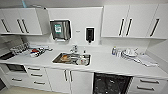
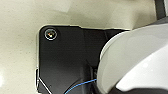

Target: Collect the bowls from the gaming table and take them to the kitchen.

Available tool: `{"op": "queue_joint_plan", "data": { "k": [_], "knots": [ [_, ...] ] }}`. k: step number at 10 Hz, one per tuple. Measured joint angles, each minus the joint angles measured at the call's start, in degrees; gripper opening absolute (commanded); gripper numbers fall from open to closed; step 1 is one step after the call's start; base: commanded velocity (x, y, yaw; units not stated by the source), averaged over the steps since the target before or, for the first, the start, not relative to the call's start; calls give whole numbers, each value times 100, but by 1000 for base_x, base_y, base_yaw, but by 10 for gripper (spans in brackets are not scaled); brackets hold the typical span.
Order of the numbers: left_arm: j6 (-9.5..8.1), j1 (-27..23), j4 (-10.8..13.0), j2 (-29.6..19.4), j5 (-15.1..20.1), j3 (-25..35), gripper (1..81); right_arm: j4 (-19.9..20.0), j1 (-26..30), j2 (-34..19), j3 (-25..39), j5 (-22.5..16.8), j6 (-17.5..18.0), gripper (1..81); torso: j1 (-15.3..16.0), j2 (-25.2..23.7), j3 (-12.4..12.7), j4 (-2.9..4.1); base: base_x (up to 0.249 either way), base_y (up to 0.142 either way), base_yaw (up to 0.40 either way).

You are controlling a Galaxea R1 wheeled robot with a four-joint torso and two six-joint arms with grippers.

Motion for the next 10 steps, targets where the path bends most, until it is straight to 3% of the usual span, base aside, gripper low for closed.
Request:
{"op": "queue_joint_plan", "data": {
  "k": [10],
  "knots": [
    [0, 63, 2, 0, 16, 0, 10, 0, -48, 0, 2, -15, 0, 10, 3, 0, 0, 0, 164, -74, 0]
  ]
}}
